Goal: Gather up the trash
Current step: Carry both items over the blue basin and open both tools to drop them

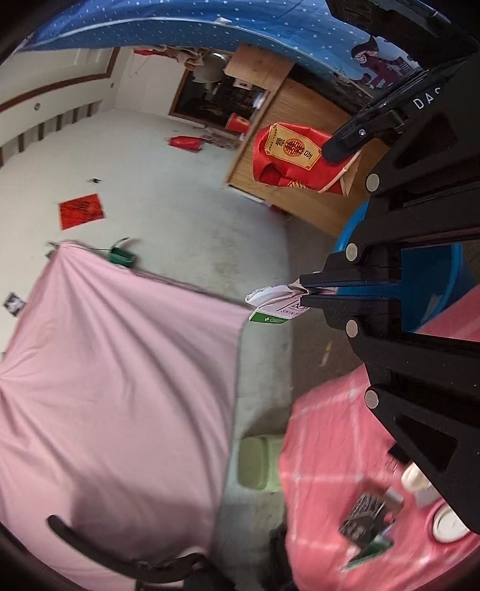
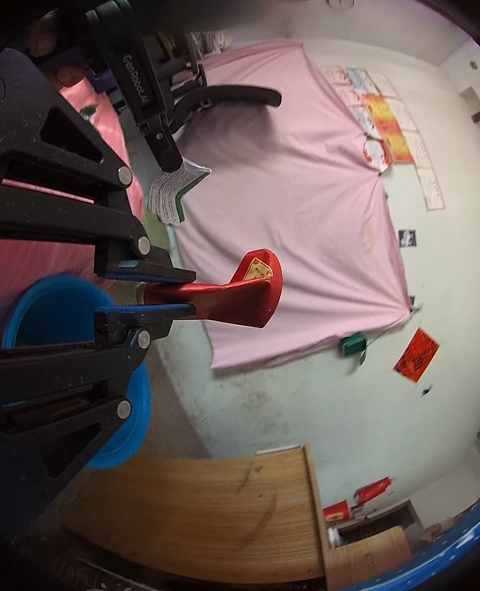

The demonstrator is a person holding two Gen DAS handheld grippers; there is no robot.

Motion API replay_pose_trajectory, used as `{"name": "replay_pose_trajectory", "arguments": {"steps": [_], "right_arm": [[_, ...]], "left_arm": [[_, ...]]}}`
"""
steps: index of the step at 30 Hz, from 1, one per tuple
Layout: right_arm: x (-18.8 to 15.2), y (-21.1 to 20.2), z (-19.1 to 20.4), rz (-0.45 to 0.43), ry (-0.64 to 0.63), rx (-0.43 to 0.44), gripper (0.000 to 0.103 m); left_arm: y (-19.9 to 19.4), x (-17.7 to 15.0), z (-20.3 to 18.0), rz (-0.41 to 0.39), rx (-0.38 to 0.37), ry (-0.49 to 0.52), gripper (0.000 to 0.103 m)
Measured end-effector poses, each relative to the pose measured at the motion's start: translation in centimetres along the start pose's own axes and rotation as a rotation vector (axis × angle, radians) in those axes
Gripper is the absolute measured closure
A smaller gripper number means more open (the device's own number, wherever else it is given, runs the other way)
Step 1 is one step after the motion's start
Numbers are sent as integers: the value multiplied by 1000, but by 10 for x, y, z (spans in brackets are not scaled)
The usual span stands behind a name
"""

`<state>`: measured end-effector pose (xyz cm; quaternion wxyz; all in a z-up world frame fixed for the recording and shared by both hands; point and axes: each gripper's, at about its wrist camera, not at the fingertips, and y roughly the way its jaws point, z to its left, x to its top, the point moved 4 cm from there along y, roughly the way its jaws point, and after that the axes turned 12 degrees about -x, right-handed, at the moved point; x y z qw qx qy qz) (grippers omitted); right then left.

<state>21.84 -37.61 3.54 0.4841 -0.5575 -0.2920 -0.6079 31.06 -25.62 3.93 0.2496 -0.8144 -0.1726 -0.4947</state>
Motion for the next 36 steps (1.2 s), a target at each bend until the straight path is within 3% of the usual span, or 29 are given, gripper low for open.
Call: {"name": "replay_pose_trajectory", "arguments": {"steps": [5, 10, 19, 21, 24, 29, 35, 36], "right_arm": [[-17, 25, -22, 114, 23, -55, 76], [-40, 46, -40, 232, 67, -89, 75], [-55, 61, -49, 308, 99, -102, 71], [-55, 63, -51, 316, 107, -113, 71], [-56, 65, -55, 326, 126, -127, 61], [-53, 62, -58, 307, 138, -135, 46], [-46, 55, -48, 260, 122, -104, 27], [-43, 53, -45, 249, 117, -96, 19]], "left_arm": [[35, -17, 10, 121, -23, -125, 101], [60, -19, 19, 203, -1, -154, 101], [93, -46, 27, 340, 23, -193, 100], [97, -50, 29, 363, 38, -188, 90], [95, -53, 30, 356, 38, -181, 69], [82, -47, 33, 324, 76, -134, 66], [50, -39, 41, 252, 123, -99, 52], [45, -37, 42, 241, 129, -94, 49]]}}
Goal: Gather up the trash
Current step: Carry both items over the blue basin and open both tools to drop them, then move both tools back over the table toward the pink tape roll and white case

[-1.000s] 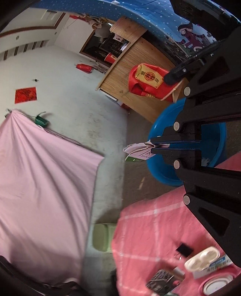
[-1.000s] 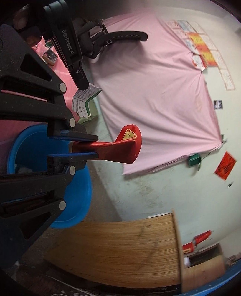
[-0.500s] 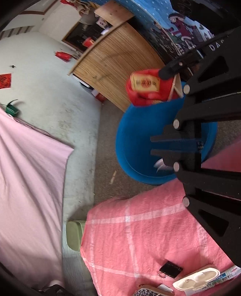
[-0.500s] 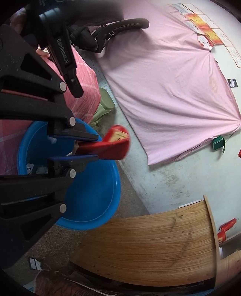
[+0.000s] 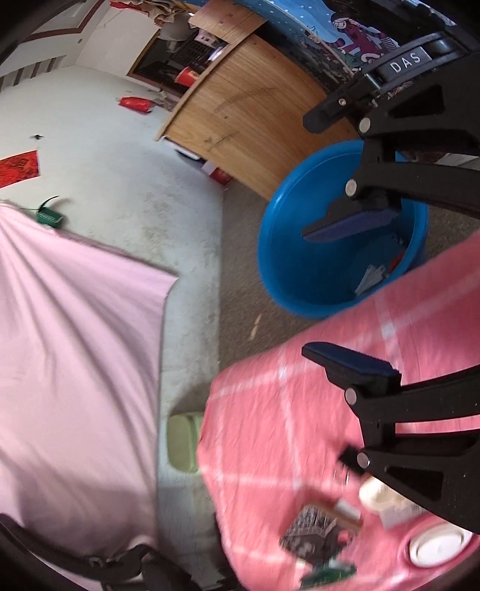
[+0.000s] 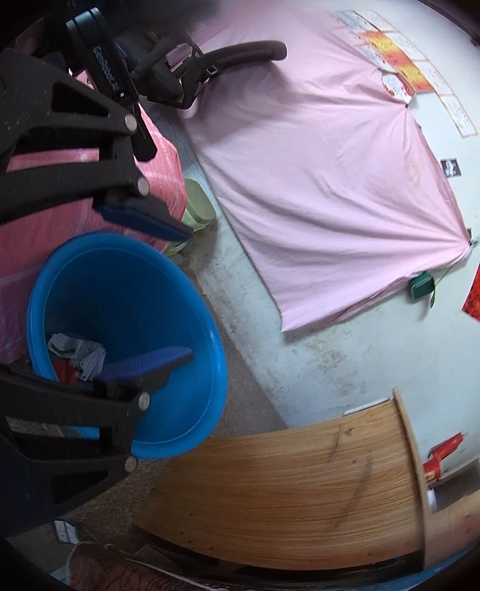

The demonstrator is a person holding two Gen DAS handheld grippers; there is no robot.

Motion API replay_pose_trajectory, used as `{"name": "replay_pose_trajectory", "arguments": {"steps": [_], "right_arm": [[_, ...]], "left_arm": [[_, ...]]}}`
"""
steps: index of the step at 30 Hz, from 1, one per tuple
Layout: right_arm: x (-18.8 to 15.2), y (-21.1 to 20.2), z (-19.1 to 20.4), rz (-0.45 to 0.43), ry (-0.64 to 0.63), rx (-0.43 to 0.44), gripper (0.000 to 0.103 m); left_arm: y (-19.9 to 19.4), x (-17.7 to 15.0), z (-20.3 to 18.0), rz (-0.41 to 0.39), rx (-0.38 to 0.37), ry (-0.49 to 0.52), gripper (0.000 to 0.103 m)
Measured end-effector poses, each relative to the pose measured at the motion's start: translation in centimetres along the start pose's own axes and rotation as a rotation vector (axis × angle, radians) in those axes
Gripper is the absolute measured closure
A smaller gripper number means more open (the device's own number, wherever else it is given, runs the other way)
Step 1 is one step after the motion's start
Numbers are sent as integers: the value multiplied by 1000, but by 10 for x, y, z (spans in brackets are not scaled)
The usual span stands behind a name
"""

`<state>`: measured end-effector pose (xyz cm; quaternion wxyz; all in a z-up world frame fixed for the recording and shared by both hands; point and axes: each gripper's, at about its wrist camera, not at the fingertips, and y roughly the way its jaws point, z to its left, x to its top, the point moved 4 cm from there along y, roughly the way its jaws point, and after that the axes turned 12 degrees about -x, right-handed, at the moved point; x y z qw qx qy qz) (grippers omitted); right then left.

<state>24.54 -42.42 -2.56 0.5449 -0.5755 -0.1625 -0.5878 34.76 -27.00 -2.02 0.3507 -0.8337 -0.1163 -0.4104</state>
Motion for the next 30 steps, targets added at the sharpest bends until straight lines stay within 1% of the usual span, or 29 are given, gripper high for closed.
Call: {"name": "replay_pose_trajectory", "arguments": {"steps": [1, 2, 3, 4, 5, 6, 8, 12, 15, 17, 20, 23, 26, 30], "right_arm": [[2, -3, 3, -15, -6, 10, 9], [3, -8, 7, -37, -12, 25, 4], [5, -11, 10, -53, -17, 35, 0], [6, -16, 15, -76, -27, 53, 0], [8, -22, 20, -101, -39, 71, 0], [10, -27, 25, -121, -50, 85, 0], [13, -39, 35, -172, -74, 119, 0], [15, -59, 58, -238, -134, 181, 0], [14, -73, 78, -280, -192, 228, 0], [12, -83, 92, -299, -228, 271, 0], [5, -91, 111, -289, -258, 320, 0], [-4, -98, 124, -273, -287, 359, 0], [-12, -107, 139, -273, -331, 393, 0], [-24, -113, 152, -259, -377, 430, 0]], "left_arm": [[-8, 1, 2, -16, 9, 9, 47], [-17, 3, 3, -36, 21, 23, 41], [-22, 4, 3, -50, 31, 33, 31], [-32, 5, 4, -76, 44, 45, 25], [-45, 7, 6, -120, 65, 58, 14], [-53, 8, 7, -153, 80, 65, 8], [-79, 7, 11, -243, 118, 84, 3], [-115, 0, 21, -311, 180, 101, 3], [-145, -8, 29, -364, 251, 119, 3], [-165, -12, 36, -400, 294, 114, 3], [-192, -20, 45, -447, 351, 94, 3], [-215, -27, 50, -489, 404, 95, 3], [-236, -37, 53, -519, 444, 106, 3], [-254, -52, 57, -542, 478, 117, 3]]}}
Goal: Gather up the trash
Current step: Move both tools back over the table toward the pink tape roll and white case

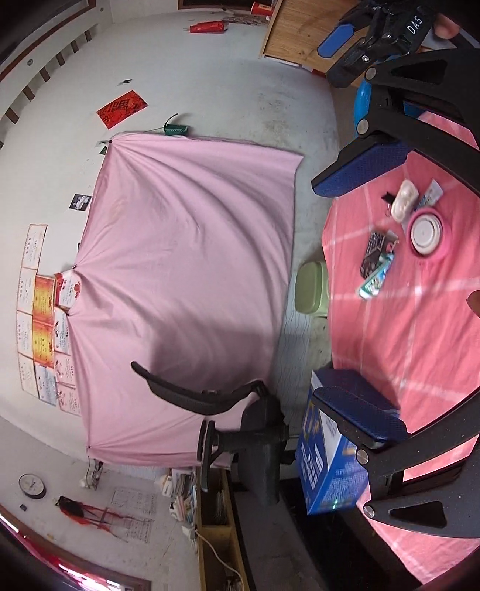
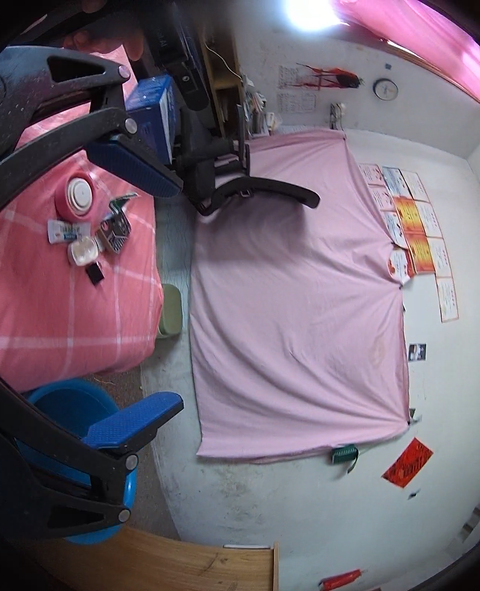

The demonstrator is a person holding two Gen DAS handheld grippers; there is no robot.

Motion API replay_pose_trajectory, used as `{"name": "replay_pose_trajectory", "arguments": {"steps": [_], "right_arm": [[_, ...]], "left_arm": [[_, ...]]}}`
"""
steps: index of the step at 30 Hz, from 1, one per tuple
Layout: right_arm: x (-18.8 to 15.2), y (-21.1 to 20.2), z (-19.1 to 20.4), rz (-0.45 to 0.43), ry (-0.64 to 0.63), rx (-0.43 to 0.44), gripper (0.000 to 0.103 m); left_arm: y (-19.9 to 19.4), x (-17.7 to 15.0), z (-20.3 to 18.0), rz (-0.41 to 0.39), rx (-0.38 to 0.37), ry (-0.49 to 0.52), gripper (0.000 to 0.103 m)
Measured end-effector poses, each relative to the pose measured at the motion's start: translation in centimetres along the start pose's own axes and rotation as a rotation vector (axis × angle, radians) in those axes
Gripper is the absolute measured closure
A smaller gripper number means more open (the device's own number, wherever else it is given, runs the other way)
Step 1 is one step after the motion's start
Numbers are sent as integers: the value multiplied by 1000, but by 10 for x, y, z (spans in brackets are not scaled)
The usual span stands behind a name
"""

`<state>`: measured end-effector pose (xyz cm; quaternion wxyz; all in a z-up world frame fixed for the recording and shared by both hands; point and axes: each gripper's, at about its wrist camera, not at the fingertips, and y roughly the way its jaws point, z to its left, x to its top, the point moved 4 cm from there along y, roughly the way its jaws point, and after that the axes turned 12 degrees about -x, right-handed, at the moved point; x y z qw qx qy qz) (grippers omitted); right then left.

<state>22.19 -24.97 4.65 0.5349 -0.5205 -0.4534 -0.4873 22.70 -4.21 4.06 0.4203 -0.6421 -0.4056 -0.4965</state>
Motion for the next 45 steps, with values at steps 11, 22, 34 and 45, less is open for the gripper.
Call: {"name": "replay_pose_trajectory", "arguments": {"steps": [11, 22, 34, 45], "right_arm": [[-26, 15, 35, 116, -155, 36, 0], [-52, 59, 21, 351, -119, 2, 0], [-72, 86, 16, 543, -91, 37, 27], [-80, 96, 12, 613, -59, 45, 38]], "left_arm": [[-2, -40, 31, 82, 37, -94, 3], [34, -64, 29, 283, 10, -125, 3], [73, -86, 10, 488, -137, -94, 16], [107, -110, -10, 650, -278, -73, 34]]}}
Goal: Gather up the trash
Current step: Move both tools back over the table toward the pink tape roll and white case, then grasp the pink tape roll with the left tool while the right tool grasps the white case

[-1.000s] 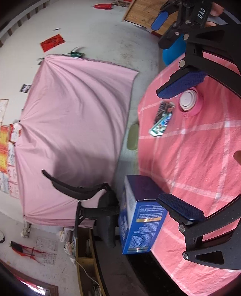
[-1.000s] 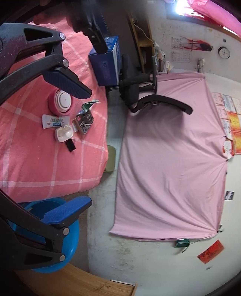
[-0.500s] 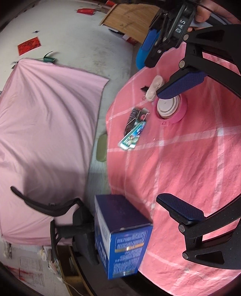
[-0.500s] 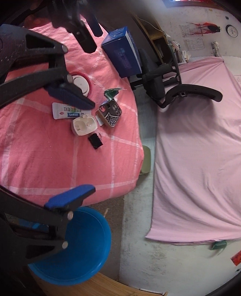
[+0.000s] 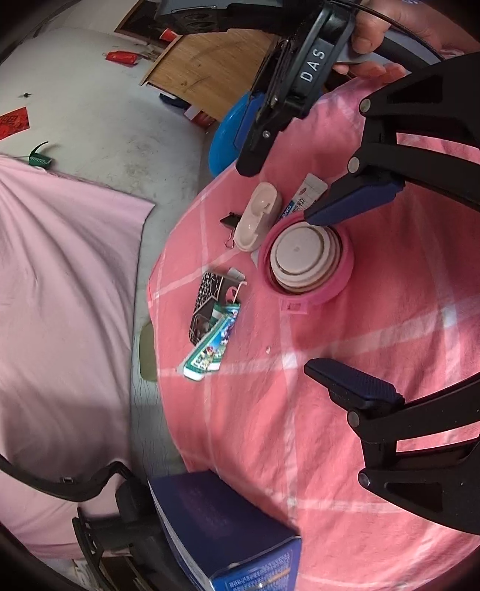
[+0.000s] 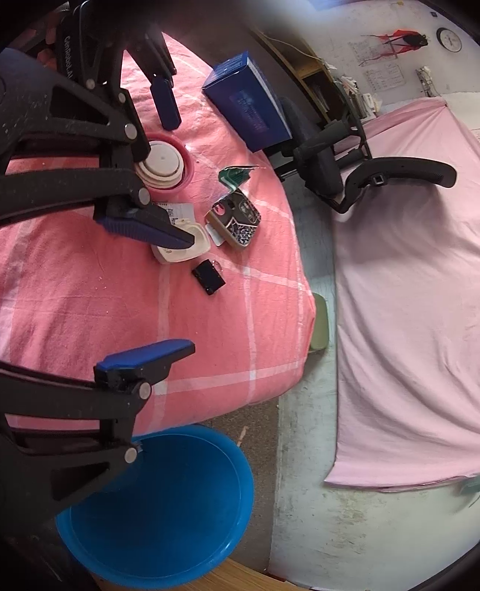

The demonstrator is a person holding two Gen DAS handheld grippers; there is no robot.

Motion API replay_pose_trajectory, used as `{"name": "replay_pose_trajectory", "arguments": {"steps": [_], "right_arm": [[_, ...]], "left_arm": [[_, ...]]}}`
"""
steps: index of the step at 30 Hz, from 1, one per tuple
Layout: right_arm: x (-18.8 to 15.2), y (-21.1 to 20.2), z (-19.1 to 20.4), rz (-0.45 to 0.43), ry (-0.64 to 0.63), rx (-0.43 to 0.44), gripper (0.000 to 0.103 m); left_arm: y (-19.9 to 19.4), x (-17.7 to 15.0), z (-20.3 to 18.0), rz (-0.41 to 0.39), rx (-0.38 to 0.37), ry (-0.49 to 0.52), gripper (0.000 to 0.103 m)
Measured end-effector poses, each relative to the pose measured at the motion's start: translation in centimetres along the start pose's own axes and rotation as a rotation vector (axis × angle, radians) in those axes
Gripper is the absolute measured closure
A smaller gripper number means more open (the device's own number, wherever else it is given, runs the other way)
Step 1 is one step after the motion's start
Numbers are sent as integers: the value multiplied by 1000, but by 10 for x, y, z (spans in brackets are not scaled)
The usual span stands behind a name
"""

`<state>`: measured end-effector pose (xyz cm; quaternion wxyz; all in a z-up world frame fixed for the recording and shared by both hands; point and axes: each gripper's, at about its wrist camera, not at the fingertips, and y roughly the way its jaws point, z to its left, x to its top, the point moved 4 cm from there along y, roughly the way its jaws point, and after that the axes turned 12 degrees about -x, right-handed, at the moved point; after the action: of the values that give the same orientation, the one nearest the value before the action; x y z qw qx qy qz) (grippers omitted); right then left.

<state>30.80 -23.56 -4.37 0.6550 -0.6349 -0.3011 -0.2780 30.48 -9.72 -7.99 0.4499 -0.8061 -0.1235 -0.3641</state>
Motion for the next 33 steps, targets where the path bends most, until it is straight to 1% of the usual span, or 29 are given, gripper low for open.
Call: {"name": "replay_pose_trajectory", "arguments": {"steps": [6, 9, 10, 12, 14, 18, 21, 25, 29, 33], "right_arm": [[-2, 7, 4, 37, -13, -10, 39], [-3, 9, 4, 46, -10, -12, 39], [-3, 9, 4, 47, -9, -13, 39], [-3, 10, 5, 50, -11, -14, 39], [-3, 10, 6, 53, -15, -11, 39], [-4, 13, 11, 66, -30, 1, 39], [-4, 14, 13, 72, -39, 5, 39], [-4, 13, 13, 66, -35, 10, 39], [-4, 10, 15, 56, -31, 45, 39], [-5, 12, 26, 61, -70, 76, 39]], "left_arm": [[14, 3, -1, 41, -49, 11, 34], [14, 5, 2, 38, -62, -2, 35], [13, 5, 3, 35, -68, -10, 36], [10, 6, 5, 25, -94, -27, 49], [8, 6, 6, 22, -132, -45, 56], [3, 7, 3, 17, -139, -60, 57], [0, 7, 2, 6, -121, -66, 57], [-10, 6, 9, -23, -48, -81, 57], [-19, 8, 28, -61, 15, -144, 57], [-25, 9, 45, -82, 36, -207, 57]]}}
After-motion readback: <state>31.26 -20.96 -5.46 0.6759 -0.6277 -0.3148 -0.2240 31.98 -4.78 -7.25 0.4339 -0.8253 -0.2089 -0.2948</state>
